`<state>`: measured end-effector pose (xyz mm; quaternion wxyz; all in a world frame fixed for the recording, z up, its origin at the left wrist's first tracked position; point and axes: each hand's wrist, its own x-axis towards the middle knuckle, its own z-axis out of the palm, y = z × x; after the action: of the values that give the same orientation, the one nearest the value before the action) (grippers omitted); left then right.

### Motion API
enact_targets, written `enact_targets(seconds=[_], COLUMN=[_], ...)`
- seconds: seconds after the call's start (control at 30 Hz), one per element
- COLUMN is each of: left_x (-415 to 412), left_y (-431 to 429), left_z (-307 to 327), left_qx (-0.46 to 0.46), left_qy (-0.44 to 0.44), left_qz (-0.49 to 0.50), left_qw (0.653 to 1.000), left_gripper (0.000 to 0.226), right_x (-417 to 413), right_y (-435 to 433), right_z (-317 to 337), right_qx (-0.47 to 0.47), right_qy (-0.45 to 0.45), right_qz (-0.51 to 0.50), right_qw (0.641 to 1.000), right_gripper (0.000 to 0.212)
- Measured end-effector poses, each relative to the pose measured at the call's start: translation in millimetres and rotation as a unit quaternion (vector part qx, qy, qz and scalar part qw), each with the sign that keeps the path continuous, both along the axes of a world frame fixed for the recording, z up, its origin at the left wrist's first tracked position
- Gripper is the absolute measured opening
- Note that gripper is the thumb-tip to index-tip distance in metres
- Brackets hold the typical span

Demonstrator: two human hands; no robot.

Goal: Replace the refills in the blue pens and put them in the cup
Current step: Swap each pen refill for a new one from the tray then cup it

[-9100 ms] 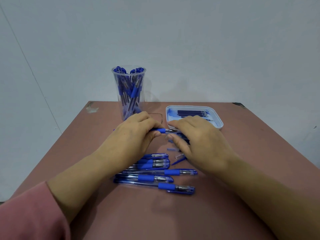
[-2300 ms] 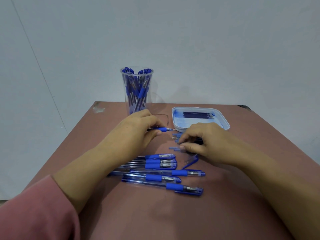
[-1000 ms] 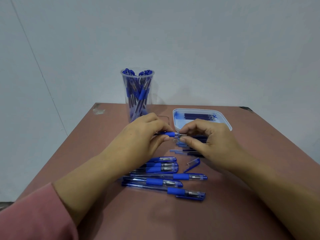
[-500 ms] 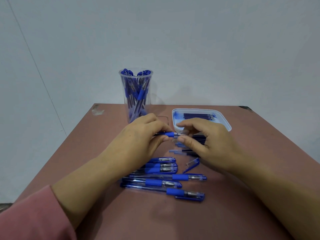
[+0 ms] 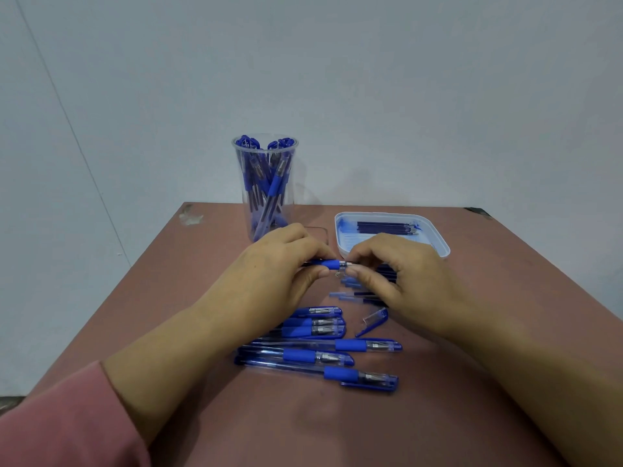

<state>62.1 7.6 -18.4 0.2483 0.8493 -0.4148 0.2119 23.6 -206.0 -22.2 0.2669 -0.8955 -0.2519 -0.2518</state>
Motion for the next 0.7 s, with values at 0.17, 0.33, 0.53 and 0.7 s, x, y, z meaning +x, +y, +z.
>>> enact_targets(seconds=[0.17, 0.33, 0.53, 0.7], left_x=[0.2, 0.1, 0.0, 0.4], left_y=[-0.3, -1.0, -2.1, -2.0], left_z=[-0.7, -0.5, -1.4, -2.5], left_qx=[0.017, 0.035, 0.023, -0.012], left_qy=[-0.045, -0.088, -0.103, -0.084], left_qz=[0.011, 0.023, 0.026, 0.014], left_qw=[0.999, 0.995, 0.994, 0.996], left_gripper=[0.029, 0.034, 0.035, 0.035], right_x=[-0.3, -0.7, -1.4, -3.9], right_y=[0.1, 5.0, 6.4, 9.2], right_z=[-0.7, -2.4, -1.2, 1.7], right_qx=[0.016, 0.014, 0.031, 0.039], right_qy=[0.017, -0.003, 0.021, -0.016], right_qz=[0.004, -0.009, -0.005, -0.006], right_qw=[1.000, 1.000, 0.999, 0.999], right_gripper=[0.016, 0.009, 0.016, 0.012])
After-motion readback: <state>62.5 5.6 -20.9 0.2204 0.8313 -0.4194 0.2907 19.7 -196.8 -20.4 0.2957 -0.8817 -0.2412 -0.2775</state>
